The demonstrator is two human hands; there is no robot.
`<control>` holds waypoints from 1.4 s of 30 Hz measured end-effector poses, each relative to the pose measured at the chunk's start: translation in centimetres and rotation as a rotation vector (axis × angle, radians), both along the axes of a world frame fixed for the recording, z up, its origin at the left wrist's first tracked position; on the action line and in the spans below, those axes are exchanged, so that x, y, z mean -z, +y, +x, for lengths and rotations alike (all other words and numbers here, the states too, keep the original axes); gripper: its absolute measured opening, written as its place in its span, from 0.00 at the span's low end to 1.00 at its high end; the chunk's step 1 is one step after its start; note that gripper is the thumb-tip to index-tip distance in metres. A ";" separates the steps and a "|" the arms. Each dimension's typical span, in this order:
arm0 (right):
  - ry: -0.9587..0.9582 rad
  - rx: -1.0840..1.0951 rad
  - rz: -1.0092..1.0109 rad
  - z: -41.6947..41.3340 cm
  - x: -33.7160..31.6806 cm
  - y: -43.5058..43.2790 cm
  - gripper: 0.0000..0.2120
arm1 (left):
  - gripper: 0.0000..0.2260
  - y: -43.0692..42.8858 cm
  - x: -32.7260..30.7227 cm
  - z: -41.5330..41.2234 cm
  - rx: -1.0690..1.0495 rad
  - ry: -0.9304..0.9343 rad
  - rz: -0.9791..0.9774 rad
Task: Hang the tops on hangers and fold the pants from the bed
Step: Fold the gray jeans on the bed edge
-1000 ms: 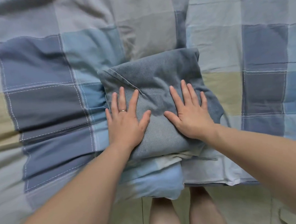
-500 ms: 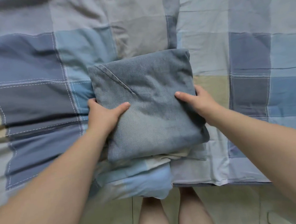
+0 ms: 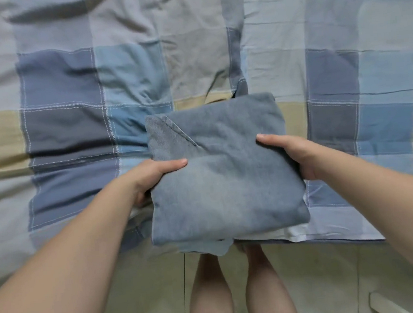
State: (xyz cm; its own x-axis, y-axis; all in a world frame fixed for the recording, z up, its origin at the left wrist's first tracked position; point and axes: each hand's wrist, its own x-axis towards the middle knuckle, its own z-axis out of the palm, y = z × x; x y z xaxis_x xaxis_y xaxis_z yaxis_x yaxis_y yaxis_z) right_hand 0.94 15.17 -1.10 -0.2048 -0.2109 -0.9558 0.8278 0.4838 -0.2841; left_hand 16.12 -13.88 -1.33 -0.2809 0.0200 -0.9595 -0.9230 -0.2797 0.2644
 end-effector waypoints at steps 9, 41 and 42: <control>-0.234 0.146 -0.039 7.4 -10.5 4.1 0.19 | 0.12 4.1 -8.9 6.2 -0.128 -0.136 0.163; 0.698 1.332 0.050 36.5 -47.0 25.5 0.18 | 0.27 30.8 -42.0 1.8 0.668 0.585 0.164; 0.724 1.371 0.053 38.6 -47.4 27.0 0.20 | 0.26 33.2 -42.7 2.9 0.703 0.622 0.179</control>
